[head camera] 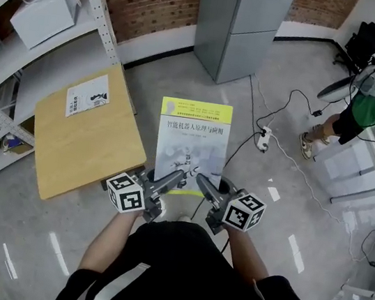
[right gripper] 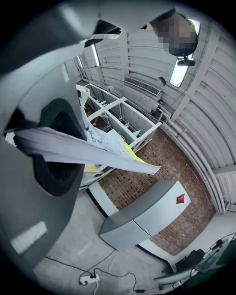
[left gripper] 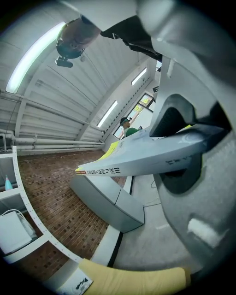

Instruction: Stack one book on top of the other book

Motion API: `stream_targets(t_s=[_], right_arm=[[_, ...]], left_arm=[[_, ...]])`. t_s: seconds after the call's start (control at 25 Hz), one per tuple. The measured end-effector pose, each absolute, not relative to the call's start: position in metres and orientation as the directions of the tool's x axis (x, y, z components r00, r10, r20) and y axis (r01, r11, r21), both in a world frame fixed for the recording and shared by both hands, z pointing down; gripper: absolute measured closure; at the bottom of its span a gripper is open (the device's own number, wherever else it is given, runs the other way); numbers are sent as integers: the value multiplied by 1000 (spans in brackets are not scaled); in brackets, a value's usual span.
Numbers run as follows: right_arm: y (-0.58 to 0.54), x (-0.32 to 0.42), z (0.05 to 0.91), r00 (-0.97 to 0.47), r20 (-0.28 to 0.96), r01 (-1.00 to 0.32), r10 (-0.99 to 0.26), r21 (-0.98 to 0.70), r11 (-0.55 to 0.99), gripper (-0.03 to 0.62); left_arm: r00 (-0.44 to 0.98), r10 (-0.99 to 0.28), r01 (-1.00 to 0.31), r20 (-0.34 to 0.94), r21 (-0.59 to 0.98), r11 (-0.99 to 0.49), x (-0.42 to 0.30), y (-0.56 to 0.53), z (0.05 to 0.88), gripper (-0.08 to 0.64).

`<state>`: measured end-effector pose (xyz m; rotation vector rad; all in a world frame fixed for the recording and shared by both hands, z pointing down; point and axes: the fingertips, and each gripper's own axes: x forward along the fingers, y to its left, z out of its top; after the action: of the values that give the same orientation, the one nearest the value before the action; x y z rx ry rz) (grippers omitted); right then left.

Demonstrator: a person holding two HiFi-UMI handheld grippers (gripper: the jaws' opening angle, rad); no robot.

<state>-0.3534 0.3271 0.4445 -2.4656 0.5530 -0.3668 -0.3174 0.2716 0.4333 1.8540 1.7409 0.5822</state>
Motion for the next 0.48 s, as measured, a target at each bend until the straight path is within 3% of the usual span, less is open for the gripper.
stream_targets(t_s=[0.48], right_arm=[[414,-368,453,948,129,-157,-292,-608,-779,491]], left_arm=[[-105,994,751,-35,652,102,-322,365,442,448]])
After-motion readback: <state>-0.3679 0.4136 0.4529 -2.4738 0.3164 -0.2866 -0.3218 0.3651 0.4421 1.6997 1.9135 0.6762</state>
